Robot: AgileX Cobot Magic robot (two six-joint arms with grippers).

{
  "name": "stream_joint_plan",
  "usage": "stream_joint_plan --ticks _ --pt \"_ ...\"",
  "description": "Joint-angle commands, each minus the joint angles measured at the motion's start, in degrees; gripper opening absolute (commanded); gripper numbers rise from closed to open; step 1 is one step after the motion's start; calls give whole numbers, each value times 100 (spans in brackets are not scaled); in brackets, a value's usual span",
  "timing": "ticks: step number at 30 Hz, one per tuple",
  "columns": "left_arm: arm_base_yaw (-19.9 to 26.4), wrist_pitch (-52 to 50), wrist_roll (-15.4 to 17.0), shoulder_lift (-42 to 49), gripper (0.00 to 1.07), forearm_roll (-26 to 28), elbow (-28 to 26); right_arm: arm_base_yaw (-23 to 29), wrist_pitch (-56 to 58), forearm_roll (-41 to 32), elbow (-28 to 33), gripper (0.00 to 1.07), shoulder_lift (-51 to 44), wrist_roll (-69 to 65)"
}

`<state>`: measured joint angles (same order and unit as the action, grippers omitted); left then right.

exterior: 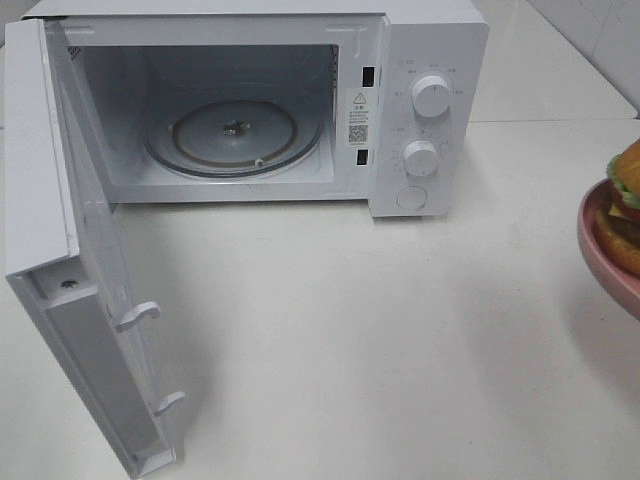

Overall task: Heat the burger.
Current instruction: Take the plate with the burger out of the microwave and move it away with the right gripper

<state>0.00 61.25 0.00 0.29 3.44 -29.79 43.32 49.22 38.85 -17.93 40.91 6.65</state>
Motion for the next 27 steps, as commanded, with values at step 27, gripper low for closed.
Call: stream_joint_plan --ticks 27 --pt "0 11 0 92 98 11 17 11 733 1134 -1049 0 2538 -4188"
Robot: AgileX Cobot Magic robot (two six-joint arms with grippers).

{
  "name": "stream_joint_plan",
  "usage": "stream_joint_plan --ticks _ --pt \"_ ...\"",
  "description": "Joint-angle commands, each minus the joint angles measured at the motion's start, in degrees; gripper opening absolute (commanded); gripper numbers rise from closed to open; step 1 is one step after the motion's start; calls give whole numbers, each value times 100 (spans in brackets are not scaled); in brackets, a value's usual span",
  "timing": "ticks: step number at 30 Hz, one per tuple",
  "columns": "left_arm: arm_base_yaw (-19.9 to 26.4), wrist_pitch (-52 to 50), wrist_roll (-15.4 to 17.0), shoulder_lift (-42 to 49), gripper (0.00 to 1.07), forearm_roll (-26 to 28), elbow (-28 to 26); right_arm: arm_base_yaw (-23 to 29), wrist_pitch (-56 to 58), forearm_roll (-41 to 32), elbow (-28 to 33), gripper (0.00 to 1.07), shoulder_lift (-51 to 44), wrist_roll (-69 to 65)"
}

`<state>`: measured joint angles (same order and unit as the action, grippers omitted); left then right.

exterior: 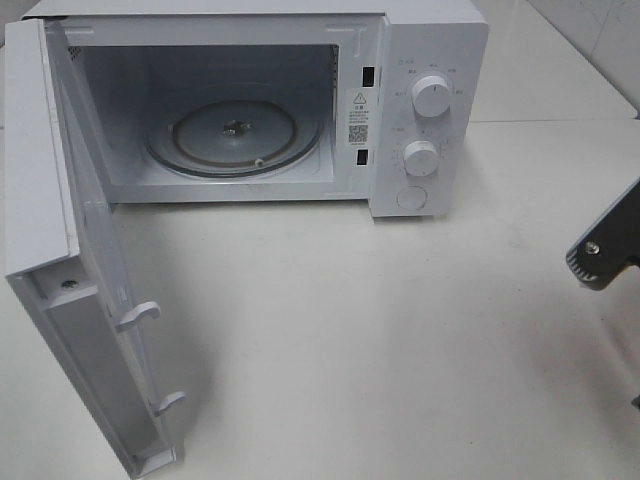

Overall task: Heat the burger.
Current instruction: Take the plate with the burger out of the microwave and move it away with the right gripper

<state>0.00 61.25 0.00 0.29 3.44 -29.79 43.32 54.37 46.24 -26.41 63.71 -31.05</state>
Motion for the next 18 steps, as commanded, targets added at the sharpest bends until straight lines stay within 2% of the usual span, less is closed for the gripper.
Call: stream_joint_plan --ticks 1,7,12,18 --pt "0 11 0 92 98 11 17 11 223 430 -309 0 464 -596" --pt "0 11 0 92 98 11 17 6 218 458 -504 0 951 -1071" --pt "0 11 0 92 98 11 17 6 218 773 -504 0 1375 -2349" --pt "0 11 0 92 98 11 17 0 201 1071 -504 0 1770 -2911"
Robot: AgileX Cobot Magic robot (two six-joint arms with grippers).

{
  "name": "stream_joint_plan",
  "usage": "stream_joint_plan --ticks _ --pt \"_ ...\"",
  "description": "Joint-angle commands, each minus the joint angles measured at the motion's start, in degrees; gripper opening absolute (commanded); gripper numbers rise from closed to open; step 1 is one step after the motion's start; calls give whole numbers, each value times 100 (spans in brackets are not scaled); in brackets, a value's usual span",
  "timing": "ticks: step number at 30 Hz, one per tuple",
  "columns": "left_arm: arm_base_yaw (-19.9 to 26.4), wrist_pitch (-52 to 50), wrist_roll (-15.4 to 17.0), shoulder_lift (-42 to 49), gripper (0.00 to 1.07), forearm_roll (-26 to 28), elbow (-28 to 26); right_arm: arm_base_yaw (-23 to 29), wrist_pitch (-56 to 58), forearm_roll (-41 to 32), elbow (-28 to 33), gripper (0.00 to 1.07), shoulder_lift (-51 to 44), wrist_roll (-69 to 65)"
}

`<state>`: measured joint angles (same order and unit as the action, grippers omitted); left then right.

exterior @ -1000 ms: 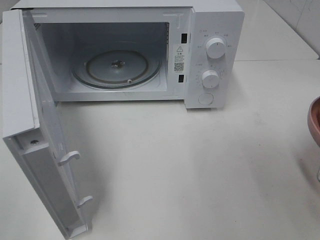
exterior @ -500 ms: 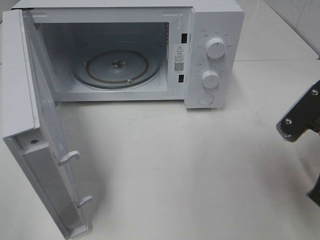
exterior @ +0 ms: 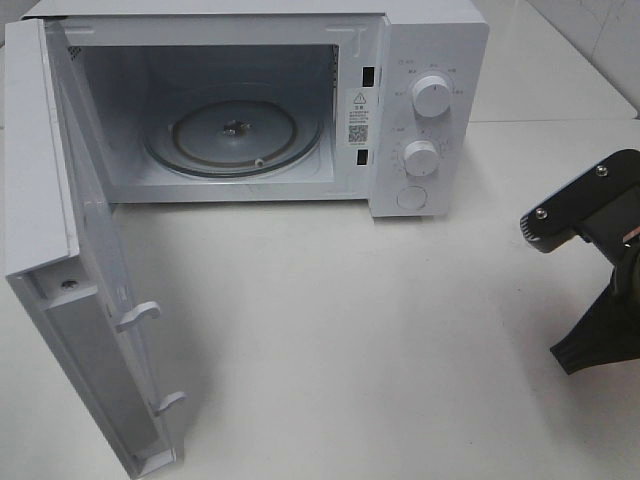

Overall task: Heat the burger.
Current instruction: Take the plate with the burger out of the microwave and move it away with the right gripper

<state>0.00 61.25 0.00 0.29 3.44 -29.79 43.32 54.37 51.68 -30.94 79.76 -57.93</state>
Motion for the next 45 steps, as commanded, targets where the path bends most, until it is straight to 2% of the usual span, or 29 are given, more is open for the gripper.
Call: stream_joint_plan --ticks 1,8,15,23,34,40,41,43,44,45 --pt "0 11 0 92 98 11 17 0 201 527 -52 0 166 -223" --pt "0 11 0 92 98 11 17 -6 11 561 -52 1 791 -521" --pt "0 11 0 92 98 11 17 -493 -607 642 -52 1 1421 -940" --pt "0 11 0 92 98 11 17 -796 -710 871 -52 2 1971 -1295" --pt "0 11 0 92 98 11 17 -796 -722 1140 -52 6 2624 -1868" --pt "0 11 0 92 98 11 17 -796 -1238 1163 -52 19 2762 -1994" --pt "0 11 0 92 98 11 17 -796 -1318 1157 -52 26 2762 -1994" --pt "0 11 0 92 98 11 17 -796 -1318 1140 -52 29 2762 -1994" --pt "0 11 0 92 98 11 17 -796 -1295 1123 -52 38 2762 -1994" --pt "0 11 0 92 98 11 17 -796 -1295 1123 -52 38 2762 -1994"
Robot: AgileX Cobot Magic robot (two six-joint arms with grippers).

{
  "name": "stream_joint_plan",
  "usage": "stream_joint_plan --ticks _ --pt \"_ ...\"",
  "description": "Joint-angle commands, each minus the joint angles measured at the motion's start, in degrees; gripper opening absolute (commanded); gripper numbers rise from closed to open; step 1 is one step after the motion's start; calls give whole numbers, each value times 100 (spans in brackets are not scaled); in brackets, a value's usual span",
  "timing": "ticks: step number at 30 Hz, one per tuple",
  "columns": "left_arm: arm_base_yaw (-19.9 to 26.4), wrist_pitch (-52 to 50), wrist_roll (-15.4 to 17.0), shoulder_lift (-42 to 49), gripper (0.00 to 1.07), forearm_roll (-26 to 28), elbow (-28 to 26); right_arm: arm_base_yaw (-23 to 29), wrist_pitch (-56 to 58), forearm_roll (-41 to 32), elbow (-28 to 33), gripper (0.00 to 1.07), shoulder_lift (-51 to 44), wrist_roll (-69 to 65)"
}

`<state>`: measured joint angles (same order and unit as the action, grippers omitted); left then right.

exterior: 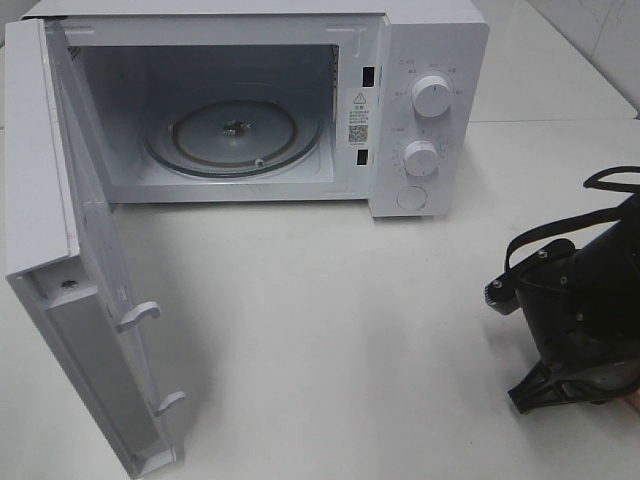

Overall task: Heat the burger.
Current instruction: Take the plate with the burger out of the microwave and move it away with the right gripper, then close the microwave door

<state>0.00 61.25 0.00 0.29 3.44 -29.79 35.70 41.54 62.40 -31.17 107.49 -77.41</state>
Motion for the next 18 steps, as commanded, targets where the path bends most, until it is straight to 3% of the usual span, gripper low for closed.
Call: stream_joint_plan --ticks 1,9,18 --pt "0 11 0 92 98 11 17 -34 23 0 -29 45 -11 -40" --pt "0 11 0 92 98 11 17 -17 -34 -401 -29 61 -281 97" --pt "0 11 0 92 98 11 17 -17 -34 -1152 -29 61 -1748 1324"
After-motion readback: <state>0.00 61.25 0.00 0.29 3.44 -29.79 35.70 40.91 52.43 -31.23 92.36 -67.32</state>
